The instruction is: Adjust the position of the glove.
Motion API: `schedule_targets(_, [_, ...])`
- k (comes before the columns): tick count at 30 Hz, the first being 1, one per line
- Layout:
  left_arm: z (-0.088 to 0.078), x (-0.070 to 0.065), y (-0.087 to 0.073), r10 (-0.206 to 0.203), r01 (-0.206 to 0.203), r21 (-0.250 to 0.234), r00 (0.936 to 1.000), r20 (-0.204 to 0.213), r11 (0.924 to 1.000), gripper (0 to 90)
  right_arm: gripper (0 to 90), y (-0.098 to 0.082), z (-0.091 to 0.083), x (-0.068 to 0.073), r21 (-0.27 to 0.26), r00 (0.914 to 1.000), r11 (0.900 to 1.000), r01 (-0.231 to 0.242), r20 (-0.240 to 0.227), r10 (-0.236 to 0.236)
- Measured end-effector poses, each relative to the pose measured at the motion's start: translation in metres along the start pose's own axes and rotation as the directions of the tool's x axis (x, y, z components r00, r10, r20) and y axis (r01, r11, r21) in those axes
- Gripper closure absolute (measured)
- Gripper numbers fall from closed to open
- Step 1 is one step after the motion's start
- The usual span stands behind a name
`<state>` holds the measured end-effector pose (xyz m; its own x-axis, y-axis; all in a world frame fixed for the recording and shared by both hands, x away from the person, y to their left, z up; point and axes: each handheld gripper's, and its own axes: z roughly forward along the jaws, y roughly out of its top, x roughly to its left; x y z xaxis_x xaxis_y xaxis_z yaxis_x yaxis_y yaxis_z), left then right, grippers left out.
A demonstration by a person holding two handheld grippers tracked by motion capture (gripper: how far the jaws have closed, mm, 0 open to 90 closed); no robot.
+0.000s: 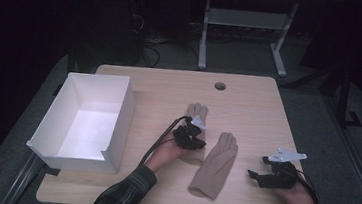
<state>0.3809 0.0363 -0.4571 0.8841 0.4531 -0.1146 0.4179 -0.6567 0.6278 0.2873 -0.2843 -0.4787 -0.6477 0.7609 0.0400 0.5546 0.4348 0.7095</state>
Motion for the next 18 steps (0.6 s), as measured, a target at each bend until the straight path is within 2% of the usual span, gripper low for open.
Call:
schedule_targets(2, [-0.004, -0.002, -0.004, 0.012, -0.012, 0.014, 0.9999, -0.002, 0.9998, 89.7, 20.3, 0.000, 0.000, 0.000, 0.000, 1.0000, 1.000, 0.000, 0.000, 0.000])
schedule_targets(4, [-0.008, -0.005, -0.008, 0.003, -0.003, 0.010, 1.0000, -0.004, 0.9999, 89.7, 20.3, 0.000, 0.000, 0.000, -0.001, 1.0000, 1.000, 0.001, 0.000, -0.001])
schedule_targets(7, [-0.019, -0.009, -0.021, 0.016, -0.016, 0.032, 0.9999, -0.004, 0.9994, 89.7, 20.2, 0.000, 0.000, 0.000, -0.001, 1.0000, 1.000, 0.003, 0.000, -0.003])
schedule_targets(8, [-0.025, -0.011, -0.029, 0.003, -0.003, 0.022, 1.0000, -0.001, 0.9998, 89.7, 20.3, 0.001, 0.001, 0.001, 0.004, 1.0000, 1.000, 0.003, -0.001, -0.003])
schedule_targets(11, [-0.034, -0.016, -0.041, 0.005, -0.006, 0.028, 0.9999, 0.009, 0.9996, 89.7, 20.2, 0.004, 0.003, 0.003, 0.011, 0.9999, 1.000, 0.013, -0.008, -0.013])
schedule_targets(14, [-0.039, -0.020, -0.047, 0.001, -0.001, 0.025, 0.9998, 0.020, 0.9997, 89.7, 21.1, 0.006, 0.004, 0.007, 0.023, 0.9997, 1.000, 0.019, -0.016, -0.019])
schedule_targets(17, [-0.046, -0.026, -0.057, -0.002, 0.001, 0.023, 0.9994, 0.033, 0.9997, 89.7, 28.1, 0.011, 0.004, 0.014, 0.027, 0.9982, 0.999, 0.044, -0.042, -0.043])
schedule_targets(18, [-0.048, -0.026, -0.058, 0.008, -0.010, 0.031, 0.9992, 0.038, 0.9995, 89.6, 32.6, 0.012, 0.003, 0.016, 0.022, 0.9977, 0.999, 0.045, -0.051, -0.044])
